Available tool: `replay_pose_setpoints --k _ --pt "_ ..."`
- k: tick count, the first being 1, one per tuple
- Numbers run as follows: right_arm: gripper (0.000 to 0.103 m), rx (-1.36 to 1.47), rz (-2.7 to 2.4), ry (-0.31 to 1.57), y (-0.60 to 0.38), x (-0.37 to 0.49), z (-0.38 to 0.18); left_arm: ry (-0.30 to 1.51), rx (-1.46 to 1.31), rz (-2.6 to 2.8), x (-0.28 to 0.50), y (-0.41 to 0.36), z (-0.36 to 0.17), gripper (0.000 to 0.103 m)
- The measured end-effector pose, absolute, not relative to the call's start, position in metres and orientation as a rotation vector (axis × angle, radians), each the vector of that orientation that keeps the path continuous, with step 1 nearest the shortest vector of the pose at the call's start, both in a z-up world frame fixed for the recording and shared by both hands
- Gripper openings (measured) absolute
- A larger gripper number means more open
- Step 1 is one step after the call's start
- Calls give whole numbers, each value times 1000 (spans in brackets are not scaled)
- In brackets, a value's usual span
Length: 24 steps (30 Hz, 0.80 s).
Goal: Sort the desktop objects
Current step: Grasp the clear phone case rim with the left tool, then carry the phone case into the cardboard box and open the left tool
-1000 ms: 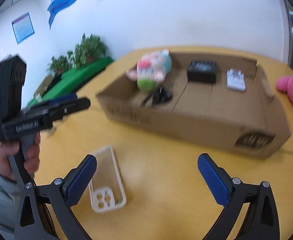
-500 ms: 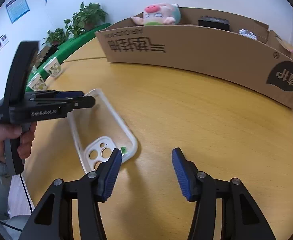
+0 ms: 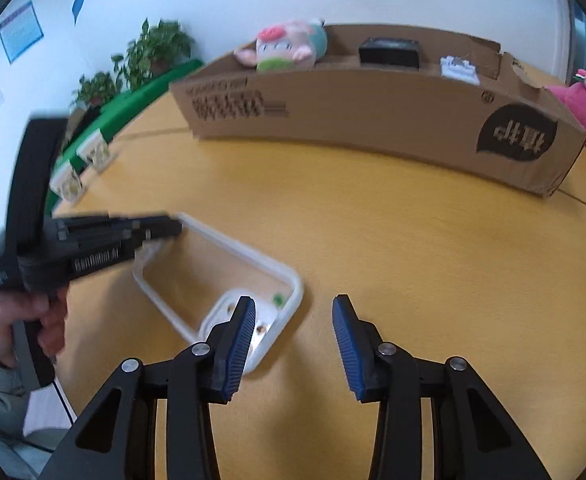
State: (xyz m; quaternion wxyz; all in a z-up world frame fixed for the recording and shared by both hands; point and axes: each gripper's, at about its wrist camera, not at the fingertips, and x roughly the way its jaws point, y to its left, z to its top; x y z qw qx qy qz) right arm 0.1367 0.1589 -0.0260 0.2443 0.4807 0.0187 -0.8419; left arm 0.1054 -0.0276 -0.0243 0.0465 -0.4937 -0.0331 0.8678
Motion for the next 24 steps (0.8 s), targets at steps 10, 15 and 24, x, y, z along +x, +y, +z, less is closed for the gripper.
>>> replay_pose_setpoints --k 10,15,24 --pt "14 1317 -2369 79 177 136 -36 -119 -1505 2608 106 -1 -26 9" --pt "13 1322 -2388 25 191 131 -35 -97 -1492 2611 103 7 -20 7" --pt "14 1126 -2509 -47 214 117 17 -82 -1262 2688 87 16 43 7"
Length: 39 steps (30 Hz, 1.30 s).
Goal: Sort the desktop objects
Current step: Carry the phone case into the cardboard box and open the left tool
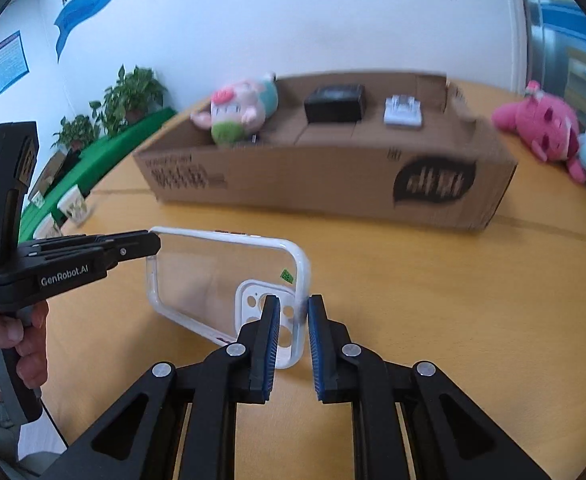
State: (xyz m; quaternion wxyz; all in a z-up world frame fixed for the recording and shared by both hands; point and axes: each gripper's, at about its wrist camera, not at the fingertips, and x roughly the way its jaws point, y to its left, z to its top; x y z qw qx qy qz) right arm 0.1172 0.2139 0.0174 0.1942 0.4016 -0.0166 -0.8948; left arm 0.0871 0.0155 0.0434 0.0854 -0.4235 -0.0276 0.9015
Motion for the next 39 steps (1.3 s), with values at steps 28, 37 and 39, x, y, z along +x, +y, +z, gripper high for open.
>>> replay_pose_setpoints --k 28,37,39 --pt "14 1019 -2538 -27 231 -132 109 19 -1110 2738 -152 36 128 6" --pt "15 1406 -2334 -56 229 -221 15 68 -1492 2607 -218 45 41 6" --pt "16 1476 -2290 -50 228 -234 -3 86 -1565 2579 -226 47 26 6"
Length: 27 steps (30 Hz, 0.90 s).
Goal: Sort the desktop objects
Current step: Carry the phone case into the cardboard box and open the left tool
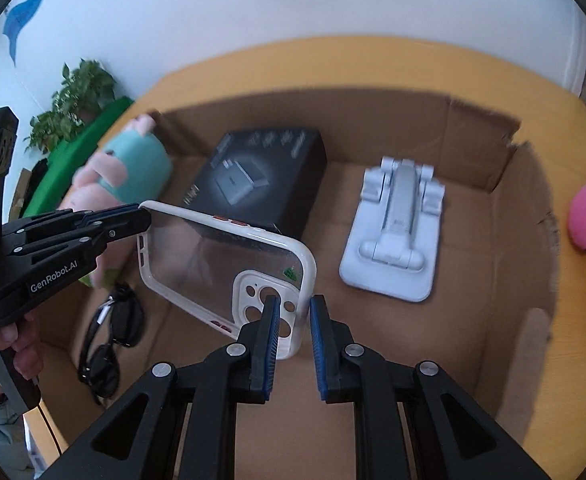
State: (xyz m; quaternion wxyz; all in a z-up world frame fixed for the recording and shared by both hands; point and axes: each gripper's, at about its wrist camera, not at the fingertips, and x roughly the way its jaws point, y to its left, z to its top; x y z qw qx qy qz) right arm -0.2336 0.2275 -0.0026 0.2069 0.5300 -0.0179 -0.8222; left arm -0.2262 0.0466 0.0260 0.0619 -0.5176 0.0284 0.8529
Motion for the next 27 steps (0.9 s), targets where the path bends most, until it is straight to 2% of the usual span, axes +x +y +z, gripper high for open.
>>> replay_pose_setpoints --k 4,9,10,11,12,13,14,16,17,18,19,20,21,24,27 --pt "16 1593 -2215 -63 222 -249 -32 96 -1654 2546 -234 44 9 6" --pt "18 1604 -2224 -54 223 -252 -36 65 -1642 2498 -230 38 10 10" --pt "22 1601 -2225 -39 223 -249 -35 47 -1631 2504 -226 34 14 10" --pt "34 1589 -2231 -30 223 -245 -32 33 -1601 2521 -219 30 22 10" --pt "51 1574 -2244 -22 223 -241 -28 35 -1573 2540 -213 28 30 11" --pt "57 1543 -2270 -12 225 -233 -21 41 -1533 2571 -203 24 41 12" --pt "63 1497 -2305 -16 228 -224 -10 41 -1491 2601 -194 21 52 17" --pt "66 1386 -2369 -59 235 -199 16 16 -1358 2673 -170 13 79 33" --pt "72 1340 -2397 -75 238 -187 26 -5 -1279 2706 -153 9 93 47" --pt "82 1279 -2436 -85 242 -170 38 -26 -1179 2744 -135 4 108 62" --pt "87 1207 -2485 -86 244 -150 51 -34 -1089 2778 -120 0 119 67" --pt "98 1139 -2538 -74 245 -132 62 -31 -984 2818 -99 -1 130 76" --pt "103 1072 -2591 -48 244 -115 71 -17 -885 2846 -81 0 138 80" --pt "103 936 -2687 51 233 -74 81 -12 -694 2896 -37 0 141 81" --pt "103 899 -2735 86 226 -47 66 -53 -642 2935 -9 -3 124 82"
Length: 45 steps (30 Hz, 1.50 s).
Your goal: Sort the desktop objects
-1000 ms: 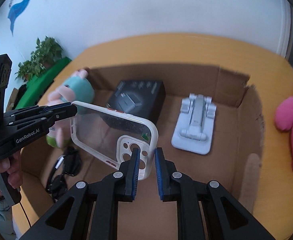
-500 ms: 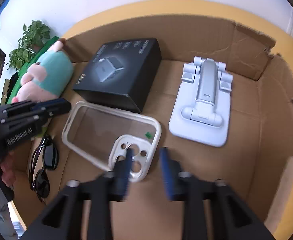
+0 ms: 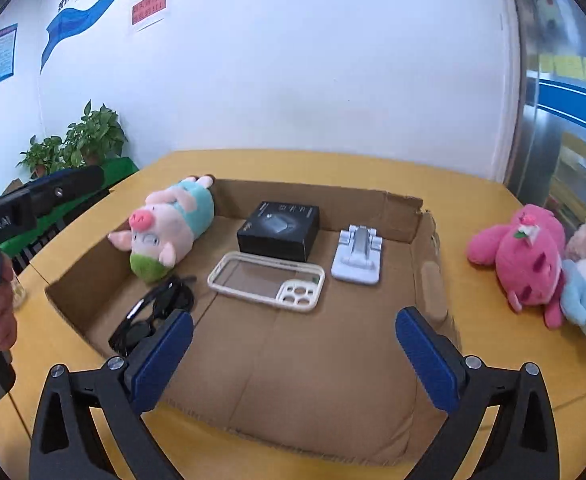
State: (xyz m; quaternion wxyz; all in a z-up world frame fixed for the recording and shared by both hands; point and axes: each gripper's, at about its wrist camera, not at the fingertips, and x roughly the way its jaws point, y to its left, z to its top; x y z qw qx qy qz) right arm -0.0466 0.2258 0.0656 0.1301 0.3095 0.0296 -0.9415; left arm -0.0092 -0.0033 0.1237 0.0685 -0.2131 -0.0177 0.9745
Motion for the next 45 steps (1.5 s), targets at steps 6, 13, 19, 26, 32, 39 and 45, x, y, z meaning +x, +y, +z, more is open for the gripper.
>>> replay_pose_setpoints --k 6,13,19,26,32,39,45 --pt "103 967 -2807 46 227 -33 16 2 -703 3007 -2 0 69 82" --pt "103 867 -2877 9 230 -27 4 66 -736 3070 -9 13 25 82" --pt "103 721 -2897 5 232 -18 -2 50 -743 3045 -10 15 25 88" --pt "103 722 -2899 2 231 -19 -2 51 -746 3042 -11 14 25 89" --pt "103 722 -2899 2 230 -19 -1 50 -743 3042 -11 14 25 89" --pt "103 724 -2900 4 230 -19 -1 51 -744 3040 -11 14 25 89" --pt "103 724 -2901 4 230 -19 -1 51 -743 3041 -11 14 25 89"
